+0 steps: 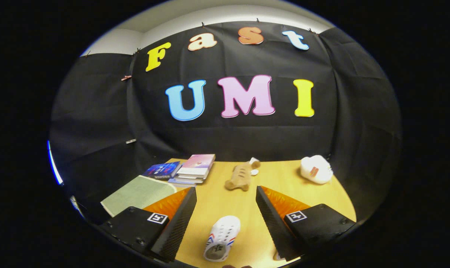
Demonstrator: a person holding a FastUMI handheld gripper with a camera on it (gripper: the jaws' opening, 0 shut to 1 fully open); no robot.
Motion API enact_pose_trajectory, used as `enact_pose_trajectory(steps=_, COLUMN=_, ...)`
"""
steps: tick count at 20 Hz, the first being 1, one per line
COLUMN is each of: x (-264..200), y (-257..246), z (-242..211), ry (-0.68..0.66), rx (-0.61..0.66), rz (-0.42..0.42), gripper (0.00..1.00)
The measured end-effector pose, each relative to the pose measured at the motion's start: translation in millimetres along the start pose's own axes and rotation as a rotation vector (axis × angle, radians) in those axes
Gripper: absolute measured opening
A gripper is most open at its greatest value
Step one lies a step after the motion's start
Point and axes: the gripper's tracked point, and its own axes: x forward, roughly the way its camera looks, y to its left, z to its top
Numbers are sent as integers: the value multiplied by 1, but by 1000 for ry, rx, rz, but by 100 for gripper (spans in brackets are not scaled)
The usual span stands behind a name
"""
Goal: Open the storage box then place both shoes into the box .Put the left shoe in first, then the right shoe, with the right side of both shoes facing outward in a uniform manner.
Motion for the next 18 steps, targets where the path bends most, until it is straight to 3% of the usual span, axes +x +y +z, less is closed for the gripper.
enact_pose_trajectory(steps=6, x=5, y=103, z=-78, ry=248, rx=156, rz=334, gripper=99)
enact_pose_trajectory(steps=10, x=3, y=149, z=-113, ry=403, rx=356, rz=493, gripper=98)
enact_pose_trajectory(steps=18, x=10, y=199, z=-155, ry=652, rx=614, rz=705, gripper=98)
